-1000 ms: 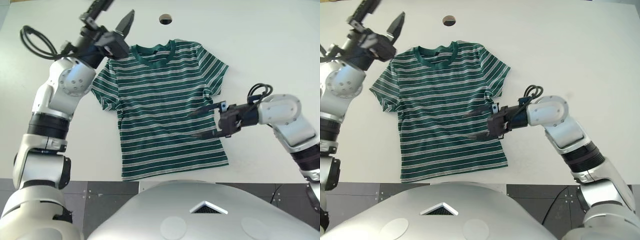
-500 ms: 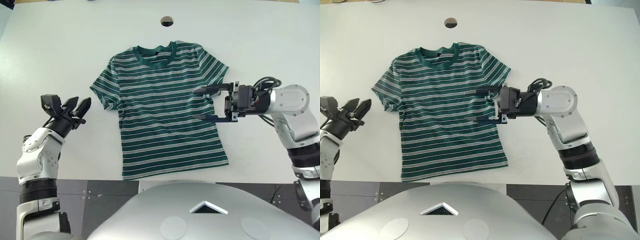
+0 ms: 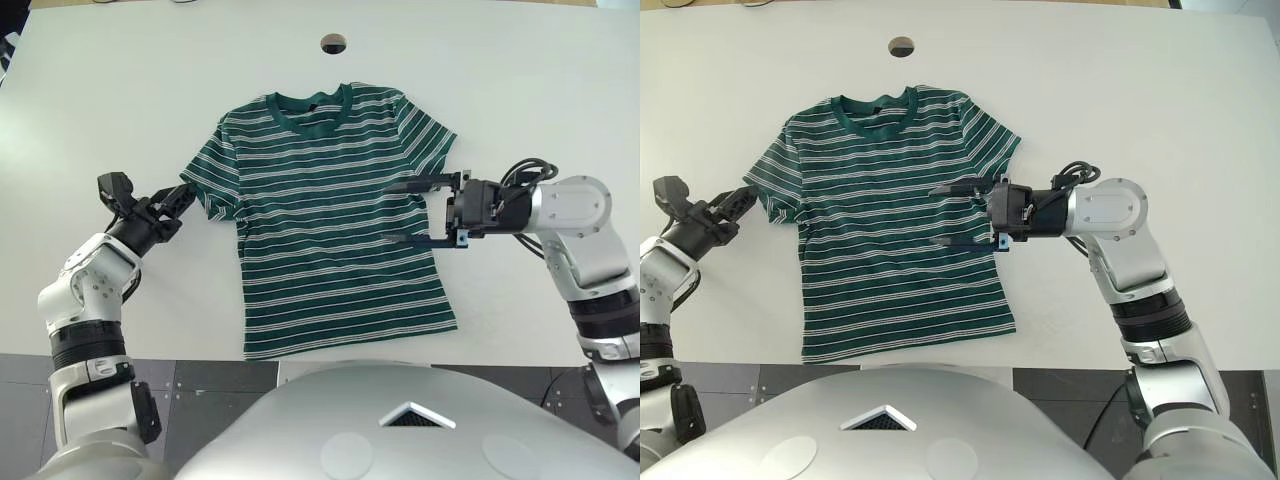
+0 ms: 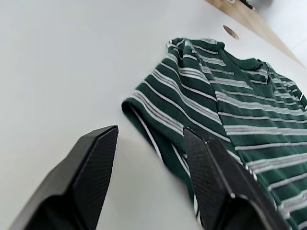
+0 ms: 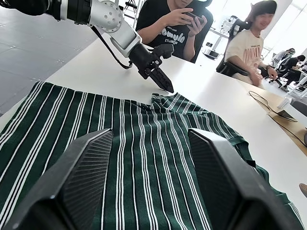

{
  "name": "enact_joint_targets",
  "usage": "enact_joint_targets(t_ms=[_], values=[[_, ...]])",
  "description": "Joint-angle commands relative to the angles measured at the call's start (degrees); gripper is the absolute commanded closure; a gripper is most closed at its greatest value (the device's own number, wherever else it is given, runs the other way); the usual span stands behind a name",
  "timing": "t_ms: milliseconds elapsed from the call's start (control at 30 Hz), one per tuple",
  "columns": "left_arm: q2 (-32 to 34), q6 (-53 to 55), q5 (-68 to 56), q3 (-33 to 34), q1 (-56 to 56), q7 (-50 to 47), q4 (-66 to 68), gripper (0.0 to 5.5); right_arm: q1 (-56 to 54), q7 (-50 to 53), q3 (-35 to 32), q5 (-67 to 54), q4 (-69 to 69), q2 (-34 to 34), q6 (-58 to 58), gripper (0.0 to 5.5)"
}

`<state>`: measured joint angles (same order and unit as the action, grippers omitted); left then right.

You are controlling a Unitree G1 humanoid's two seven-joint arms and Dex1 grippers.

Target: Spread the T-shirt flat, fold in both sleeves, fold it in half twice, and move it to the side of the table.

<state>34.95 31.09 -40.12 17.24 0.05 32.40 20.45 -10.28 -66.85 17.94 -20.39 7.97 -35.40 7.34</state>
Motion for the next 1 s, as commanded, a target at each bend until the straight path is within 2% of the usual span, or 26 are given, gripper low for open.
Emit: enact_joint_targets(t_ms=[33, 167, 700, 1000], values=[[-2.4, 3.2, 3.1, -1.3, -0.6, -1.0, 5.2, 2.98, -0.9, 0.2, -0.8, 1.3, -0.3, 0.4, -0.2, 2.6], [-3.4, 3.5, 3.9, -1.7, -1.9, -0.6, 6.1, 2.98, -0.6, 0.4, -1.1, 2.3, -0.1, 0.6, -0.2, 2.6], [-4.6, 3.7, 4.9, 0.6, -3.9, -1.0, 5.3, 5.37, -1.5, 1.2, -1.0, 6.4, -3.1, 2.0, 0.9, 2.63], [-4.4, 5.9, 4.3, 2.1, -5.1, -0.8, 0.2, 5.37, -1.9, 1.4, -1.2, 6.9, -4.1, 2.6, 1.3, 2.63]])
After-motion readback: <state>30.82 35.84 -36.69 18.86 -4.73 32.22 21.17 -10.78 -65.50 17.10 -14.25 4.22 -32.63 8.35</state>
